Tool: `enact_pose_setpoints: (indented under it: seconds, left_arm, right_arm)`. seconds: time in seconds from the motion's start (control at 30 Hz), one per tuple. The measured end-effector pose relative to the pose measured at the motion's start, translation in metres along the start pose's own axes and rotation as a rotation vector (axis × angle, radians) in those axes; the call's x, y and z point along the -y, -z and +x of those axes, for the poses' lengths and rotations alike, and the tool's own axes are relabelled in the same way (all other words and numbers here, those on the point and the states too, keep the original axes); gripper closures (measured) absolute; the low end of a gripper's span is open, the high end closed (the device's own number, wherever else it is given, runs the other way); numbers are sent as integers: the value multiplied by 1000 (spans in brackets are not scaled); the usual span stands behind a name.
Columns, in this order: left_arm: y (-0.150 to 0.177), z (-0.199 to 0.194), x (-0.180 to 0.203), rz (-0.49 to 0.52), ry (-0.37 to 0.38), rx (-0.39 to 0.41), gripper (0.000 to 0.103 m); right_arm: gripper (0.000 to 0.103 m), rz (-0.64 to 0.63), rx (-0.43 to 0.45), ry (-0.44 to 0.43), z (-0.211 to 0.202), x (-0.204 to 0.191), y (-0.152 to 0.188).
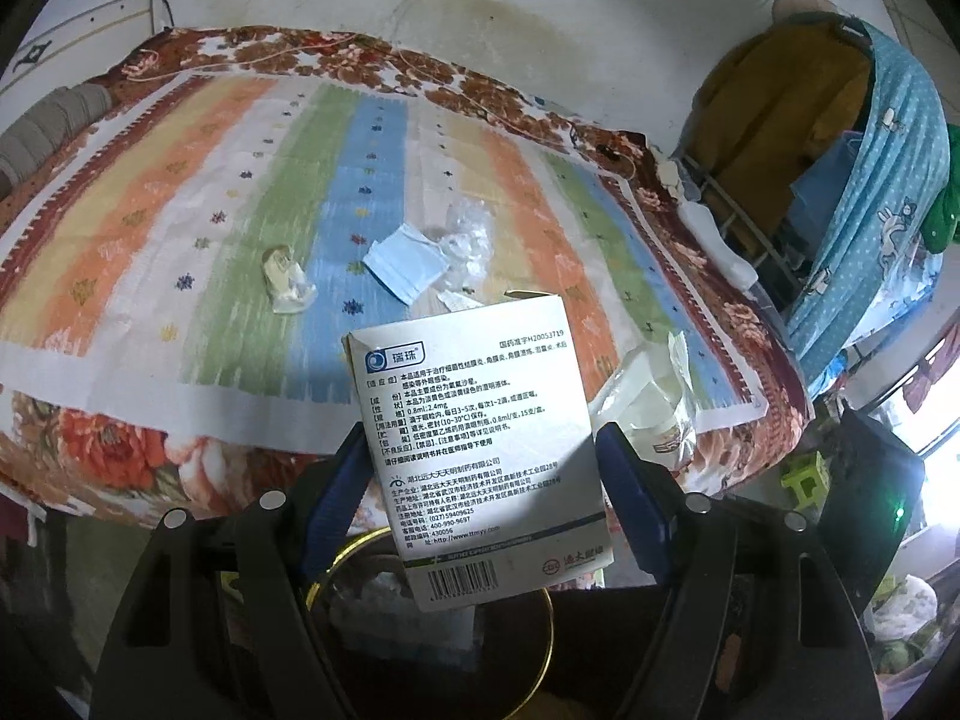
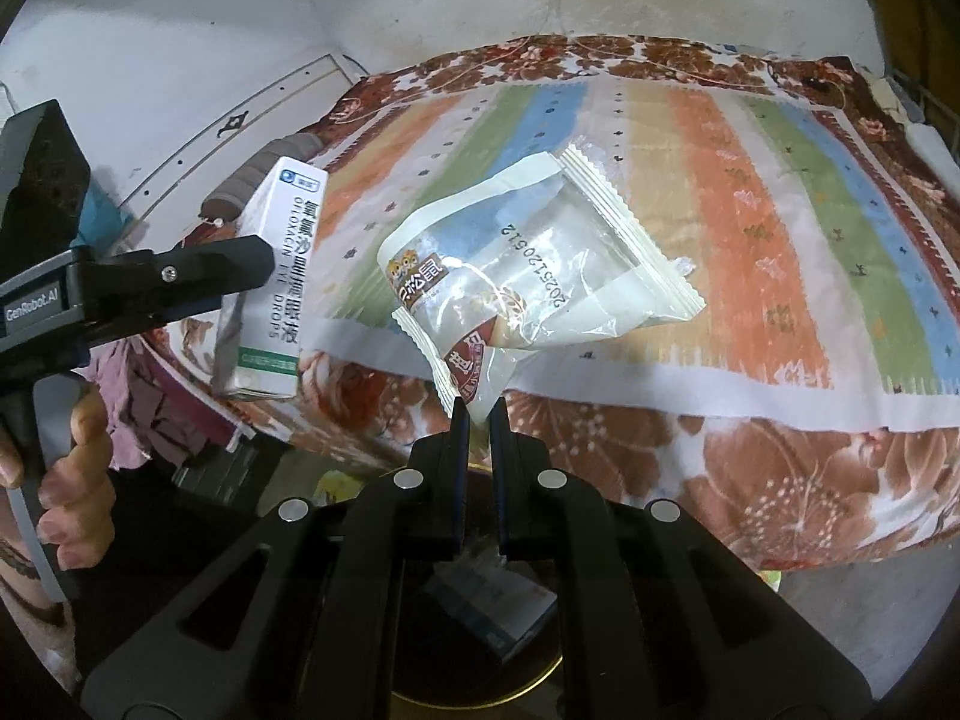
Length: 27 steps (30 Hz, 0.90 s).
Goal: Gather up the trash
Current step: 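Carry the medicine box and snack packet in both grippers over the bin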
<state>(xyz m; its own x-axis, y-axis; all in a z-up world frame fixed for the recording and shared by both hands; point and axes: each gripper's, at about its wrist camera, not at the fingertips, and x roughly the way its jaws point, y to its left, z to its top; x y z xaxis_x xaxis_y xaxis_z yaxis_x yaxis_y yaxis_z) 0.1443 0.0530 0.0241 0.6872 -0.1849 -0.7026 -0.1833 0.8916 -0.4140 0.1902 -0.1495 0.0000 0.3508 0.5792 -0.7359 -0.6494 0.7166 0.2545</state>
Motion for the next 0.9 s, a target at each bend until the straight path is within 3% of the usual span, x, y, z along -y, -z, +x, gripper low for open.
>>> enact_pose_setpoints:
  seconds: [0.6,0.77,0.9]
  left_arm:
    - [66,-8,5,7,24,-39,29]
    - [81,-14,1,-9,-5,-16,29]
    - [93,-15,-1,-25,-10,-28,29]
  right_arm:
    - [97,19,-4,-46,-15,-9,45]
    - [97,33,-29,-83,-14,-15,61]
    - [97,11,-44,-56,-10,-22,71]
